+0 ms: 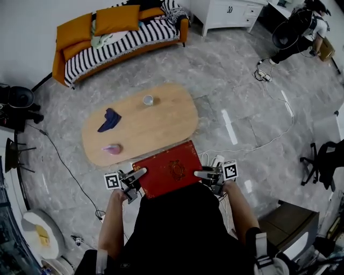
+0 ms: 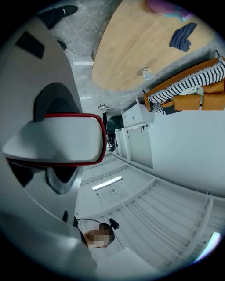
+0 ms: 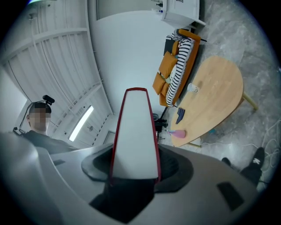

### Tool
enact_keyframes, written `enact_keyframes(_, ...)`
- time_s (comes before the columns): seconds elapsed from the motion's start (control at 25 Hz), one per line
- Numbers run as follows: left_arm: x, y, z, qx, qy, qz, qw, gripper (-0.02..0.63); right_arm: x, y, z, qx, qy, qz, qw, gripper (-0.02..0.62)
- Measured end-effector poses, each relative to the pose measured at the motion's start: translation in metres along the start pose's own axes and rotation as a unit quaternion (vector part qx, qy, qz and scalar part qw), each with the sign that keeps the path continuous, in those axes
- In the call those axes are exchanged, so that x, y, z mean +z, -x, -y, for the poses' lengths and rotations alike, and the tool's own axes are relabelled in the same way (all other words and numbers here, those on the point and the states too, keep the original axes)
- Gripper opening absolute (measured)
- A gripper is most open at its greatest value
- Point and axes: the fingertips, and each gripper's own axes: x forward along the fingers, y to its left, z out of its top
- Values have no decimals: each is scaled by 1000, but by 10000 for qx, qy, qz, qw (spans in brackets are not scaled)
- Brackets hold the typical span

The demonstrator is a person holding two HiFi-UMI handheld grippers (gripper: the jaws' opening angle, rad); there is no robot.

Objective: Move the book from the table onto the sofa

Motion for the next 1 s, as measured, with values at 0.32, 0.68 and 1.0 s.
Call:
enact_keyframes(0.32, 14, -30, 0, -73, 29, 547, 9985, 247, 20, 19, 0, -38, -13, 103, 9999, 247)
enact_keyframes(0.68, 69, -62, -7, -507, -63, 359, 9980, 247, 72, 15, 7, -587, 284, 264, 9975, 247)
enact_keyframes(1.0, 94, -90, -12, -824, -24, -243, 9963, 246, 101, 17, 3, -911, 477, 510, 9934, 247)
